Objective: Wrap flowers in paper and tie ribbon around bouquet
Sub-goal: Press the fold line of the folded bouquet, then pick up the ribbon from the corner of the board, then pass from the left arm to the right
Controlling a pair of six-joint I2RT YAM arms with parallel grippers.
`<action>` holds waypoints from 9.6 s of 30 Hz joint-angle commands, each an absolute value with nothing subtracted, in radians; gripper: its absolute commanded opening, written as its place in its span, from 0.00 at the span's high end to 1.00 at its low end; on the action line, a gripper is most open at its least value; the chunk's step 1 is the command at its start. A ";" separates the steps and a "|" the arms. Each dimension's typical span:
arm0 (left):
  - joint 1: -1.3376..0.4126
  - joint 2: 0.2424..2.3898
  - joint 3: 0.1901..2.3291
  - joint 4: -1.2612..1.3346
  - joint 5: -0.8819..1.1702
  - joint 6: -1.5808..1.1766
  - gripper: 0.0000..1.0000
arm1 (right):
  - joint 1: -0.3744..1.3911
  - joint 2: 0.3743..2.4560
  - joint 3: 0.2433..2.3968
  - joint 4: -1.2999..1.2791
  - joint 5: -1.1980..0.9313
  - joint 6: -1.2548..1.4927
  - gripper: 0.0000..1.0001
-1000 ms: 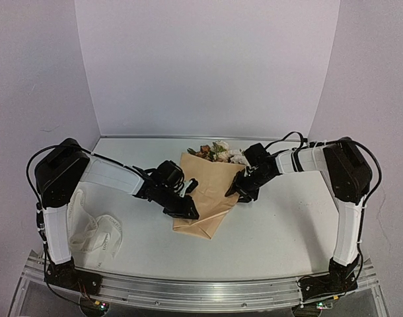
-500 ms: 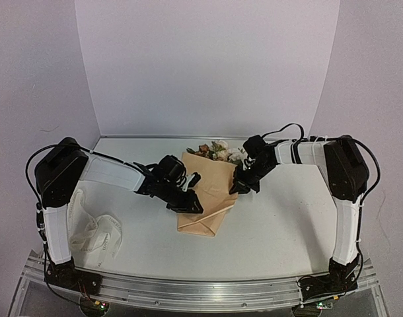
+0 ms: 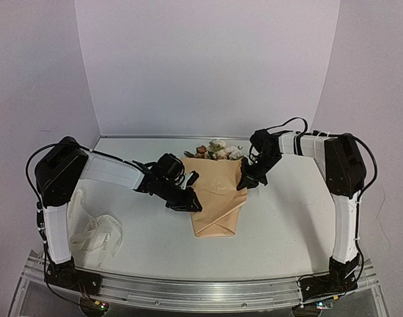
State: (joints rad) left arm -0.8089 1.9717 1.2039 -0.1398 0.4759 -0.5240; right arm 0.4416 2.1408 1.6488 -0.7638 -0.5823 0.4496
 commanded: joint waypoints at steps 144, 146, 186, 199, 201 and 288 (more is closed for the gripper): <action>-0.385 2.556 1.905 0.070 0.913 -0.885 0.71 | 0.797 2.196 1.546 -0.838 -0.444 0.484 0.73; -0.377 2.597 1.983 0.081 0.934 -0.920 0.70 | 0.798 2.198 1.543 -0.839 -0.445 0.484 0.73; -0.528 1.206 0.683 -0.599 -0.137 -1.137 0.39 | 0.798 1.876 1.554 -0.821 -0.406 0.488 0.35; -0.489 1.304 0.694 -0.552 -0.278 -1.222 0.42 | 0.799 1.809 1.460 -0.768 -0.383 0.478 0.36; -0.488 1.344 0.711 -0.578 -0.300 -1.288 0.42 | 0.799 1.799 1.454 -0.769 -0.379 0.473 0.36; -0.716 1.516 1.051 0.049 0.387 -1.117 0.38 | 0.905 1.639 1.290 -0.476 0.361 0.163 1.00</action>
State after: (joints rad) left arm -0.7139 1.6358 1.0742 0.0806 0.4759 -1.1737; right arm 0.9087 1.7789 1.3254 -0.2934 0.1421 0.2420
